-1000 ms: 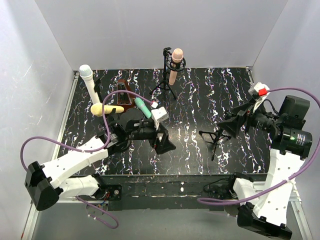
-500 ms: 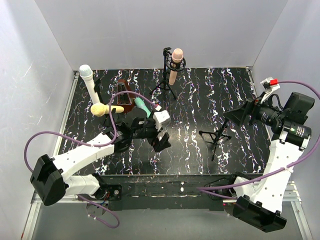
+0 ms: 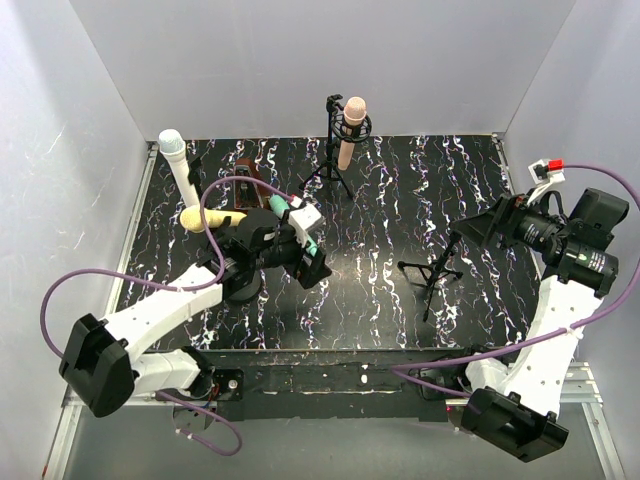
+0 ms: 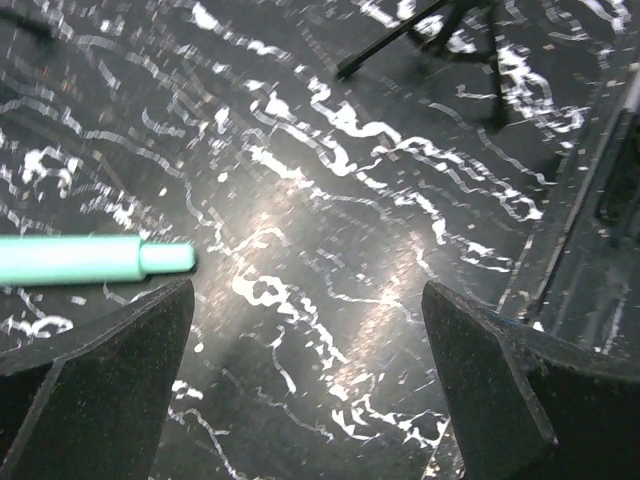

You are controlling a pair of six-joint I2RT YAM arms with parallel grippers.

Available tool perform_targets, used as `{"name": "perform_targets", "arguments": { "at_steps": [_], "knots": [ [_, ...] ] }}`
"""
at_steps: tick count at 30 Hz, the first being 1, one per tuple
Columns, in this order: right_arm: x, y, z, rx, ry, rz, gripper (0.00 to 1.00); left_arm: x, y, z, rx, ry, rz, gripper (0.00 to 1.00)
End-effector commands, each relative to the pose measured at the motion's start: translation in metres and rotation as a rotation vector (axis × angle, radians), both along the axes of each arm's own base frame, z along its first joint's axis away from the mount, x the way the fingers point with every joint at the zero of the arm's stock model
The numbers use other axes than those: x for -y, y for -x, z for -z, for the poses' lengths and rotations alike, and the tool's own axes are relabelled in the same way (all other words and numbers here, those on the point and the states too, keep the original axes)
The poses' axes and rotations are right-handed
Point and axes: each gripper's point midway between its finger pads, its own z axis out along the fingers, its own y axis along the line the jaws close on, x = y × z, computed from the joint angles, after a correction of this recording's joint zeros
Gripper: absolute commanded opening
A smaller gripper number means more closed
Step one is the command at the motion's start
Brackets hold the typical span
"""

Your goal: Attach the microphones to the stand

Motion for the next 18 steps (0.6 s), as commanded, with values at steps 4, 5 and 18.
{"name": "perform_targets", "arguments": {
  "at_steps": [4,5,18],
  "knots": [
    [0.005,-0.005,-0.007,0.024,-0.017,0.037,0.98,-0.008,-0.021,0.009,-0.019,-0.005,-0.053,0.98],
    [0.006,-0.006,-0.006,0.025,-0.015,0.046,0.98,-0.007,-0.021,0.011,-0.028,-0.007,-0.048,0.98],
    [0.016,-0.013,0.006,-0.045,-0.077,0.144,0.98,-0.008,-0.017,0.012,-0.033,-0.018,-0.031,0.98]
  ]
}}
